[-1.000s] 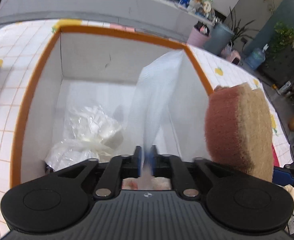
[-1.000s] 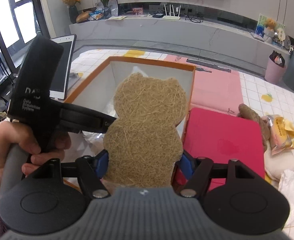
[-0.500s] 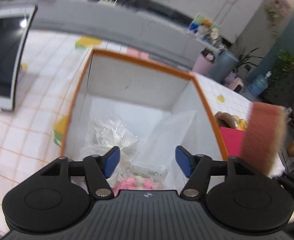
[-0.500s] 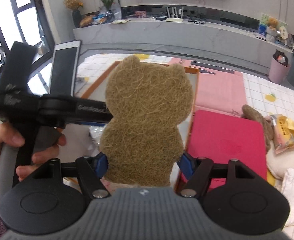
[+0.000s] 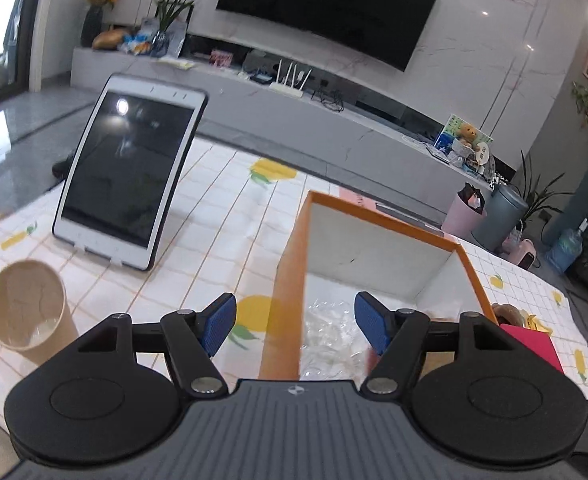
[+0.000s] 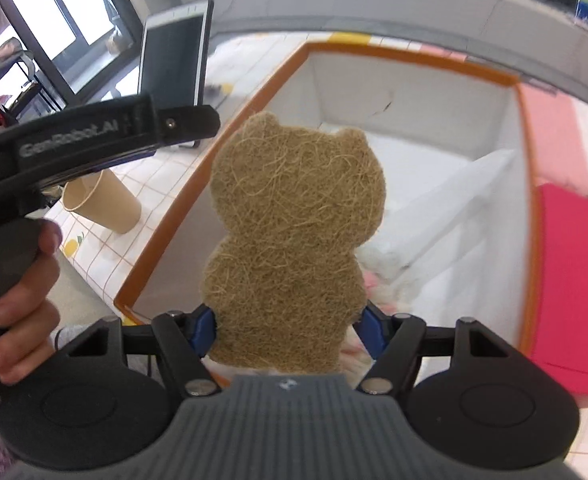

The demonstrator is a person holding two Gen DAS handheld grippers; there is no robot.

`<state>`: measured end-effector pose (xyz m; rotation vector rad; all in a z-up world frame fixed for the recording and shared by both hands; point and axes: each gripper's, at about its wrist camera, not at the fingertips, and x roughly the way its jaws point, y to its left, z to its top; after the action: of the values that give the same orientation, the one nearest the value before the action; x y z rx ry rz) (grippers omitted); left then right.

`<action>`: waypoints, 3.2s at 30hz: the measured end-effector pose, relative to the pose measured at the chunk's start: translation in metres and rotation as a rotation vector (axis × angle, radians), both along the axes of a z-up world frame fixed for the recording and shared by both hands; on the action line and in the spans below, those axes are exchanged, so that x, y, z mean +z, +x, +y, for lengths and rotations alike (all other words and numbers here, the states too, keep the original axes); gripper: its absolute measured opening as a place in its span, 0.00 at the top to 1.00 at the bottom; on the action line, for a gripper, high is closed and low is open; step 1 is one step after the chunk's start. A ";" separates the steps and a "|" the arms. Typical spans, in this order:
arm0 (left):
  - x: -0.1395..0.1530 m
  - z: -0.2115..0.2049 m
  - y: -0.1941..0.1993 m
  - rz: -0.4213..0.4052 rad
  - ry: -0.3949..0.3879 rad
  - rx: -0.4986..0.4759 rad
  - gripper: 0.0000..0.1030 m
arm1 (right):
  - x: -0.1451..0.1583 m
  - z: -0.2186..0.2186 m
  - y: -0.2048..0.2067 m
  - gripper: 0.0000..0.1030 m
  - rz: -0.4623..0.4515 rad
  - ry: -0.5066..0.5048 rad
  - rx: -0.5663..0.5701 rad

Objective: Organize soft objects
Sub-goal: 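Lower both items into the box and open both tools, then move both tools back over the soft items on the cloth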

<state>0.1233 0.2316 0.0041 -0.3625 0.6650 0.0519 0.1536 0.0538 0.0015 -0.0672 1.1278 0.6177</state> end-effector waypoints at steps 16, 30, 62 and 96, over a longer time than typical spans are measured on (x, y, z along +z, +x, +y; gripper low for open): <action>-0.005 0.008 -0.009 -0.003 0.002 0.009 0.23 | -0.045 0.039 0.023 0.34 0.169 -0.025 -0.126; -0.001 0.011 -0.014 -0.020 -0.022 0.010 0.27 | -0.025 0.025 0.011 0.03 0.098 0.053 -0.052; 0.092 -0.235 -0.044 -0.134 0.124 -0.340 0.21 | 0.108 -0.257 -0.083 0.02 -0.285 0.034 -0.441; 0.017 -0.348 0.016 0.188 0.171 -0.692 0.24 | -0.085 -0.377 0.064 0.02 0.139 -0.190 -0.739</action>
<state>0.1392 -0.1167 0.0209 0.0518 0.9357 -0.5190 0.2174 -0.3230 -0.0837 0.2268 1.2395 -0.1456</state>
